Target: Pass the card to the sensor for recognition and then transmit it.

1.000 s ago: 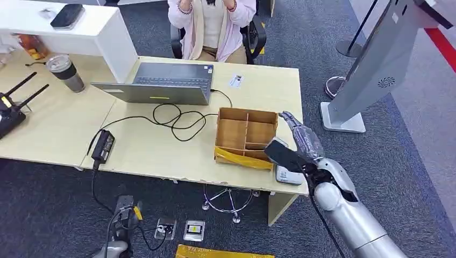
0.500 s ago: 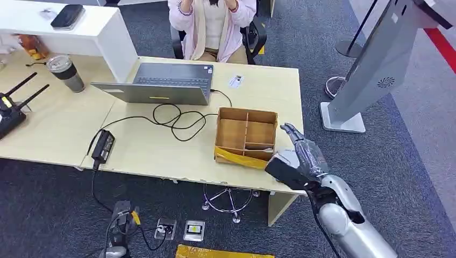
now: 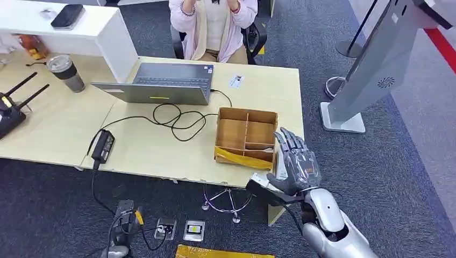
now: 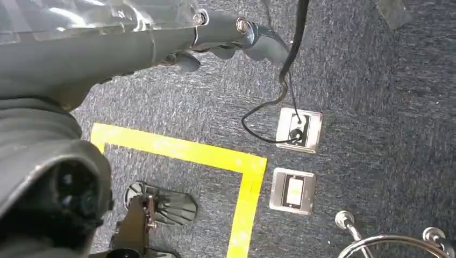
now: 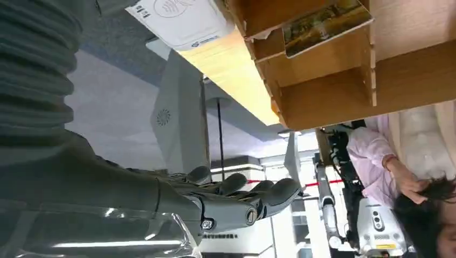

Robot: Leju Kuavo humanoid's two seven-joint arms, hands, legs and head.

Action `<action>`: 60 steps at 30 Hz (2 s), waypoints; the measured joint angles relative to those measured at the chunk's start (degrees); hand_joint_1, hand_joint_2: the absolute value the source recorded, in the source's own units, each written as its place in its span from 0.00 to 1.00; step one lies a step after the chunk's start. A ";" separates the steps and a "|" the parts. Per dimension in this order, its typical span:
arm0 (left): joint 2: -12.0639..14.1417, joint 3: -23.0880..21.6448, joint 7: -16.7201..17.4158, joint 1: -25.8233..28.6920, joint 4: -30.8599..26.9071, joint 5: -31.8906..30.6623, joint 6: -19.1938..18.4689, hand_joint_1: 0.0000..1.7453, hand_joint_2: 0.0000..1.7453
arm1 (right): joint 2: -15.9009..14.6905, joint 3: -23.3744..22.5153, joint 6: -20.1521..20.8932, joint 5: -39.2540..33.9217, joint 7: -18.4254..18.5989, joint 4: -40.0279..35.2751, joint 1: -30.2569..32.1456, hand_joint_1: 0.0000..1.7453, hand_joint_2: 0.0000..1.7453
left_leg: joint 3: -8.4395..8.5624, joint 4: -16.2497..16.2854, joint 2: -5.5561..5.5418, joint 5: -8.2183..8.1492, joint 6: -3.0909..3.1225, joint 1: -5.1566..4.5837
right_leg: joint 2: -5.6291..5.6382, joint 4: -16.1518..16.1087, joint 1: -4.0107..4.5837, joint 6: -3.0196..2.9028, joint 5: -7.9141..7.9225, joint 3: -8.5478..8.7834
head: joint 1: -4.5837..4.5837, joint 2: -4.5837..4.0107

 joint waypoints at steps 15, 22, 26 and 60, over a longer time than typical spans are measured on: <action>-0.77 -0.35 0.22 -1.14 -0.11 -2.12 -0.89 0.00 0.00 | 5.90 0.61 6.29 8.78 0.83 0.44 0.15 0.00 1.00 | 0.00 -0.01 0.00 0.00 0.00 0.02 | 0.01 0.02 0.02 0.00 0.00 0.00 | 0.00 0.00; -0.92 -0.42 0.44 -1.57 -0.11 -2.78 -1.22 0.00 0.00 | 8.85 0.59 8.35 9.24 1.03 2.76 -1.98 0.00 1.00 | 0.00 -0.01 0.00 0.00 0.00 0.02 | 0.01 0.01 0.02 0.00 0.00 0.00 | 0.00 0.00; -0.98 -0.44 0.68 -1.79 -0.11 -3.13 -1.53 0.00 0.00 | 10.40 0.57 9.03 9.81 0.74 4.76 -3.22 0.00 1.00 | 0.00 -0.01 0.00 0.00 0.00 0.02 | 0.02 0.02 0.02 0.00 0.00 0.00 | 0.00 0.00; -1.51 -0.98 2.27 -3.21 -0.11 -4.92 -2.14 0.00 0.00 | 18.36 -1.84 4.66 11.36 -1.77 29.79 -11.84 0.00 1.00 | 0.00 -0.01 0.00 0.01 0.00 0.02 | 0.01 0.01 0.02 -0.01 0.00 -0.01 | 0.00 0.00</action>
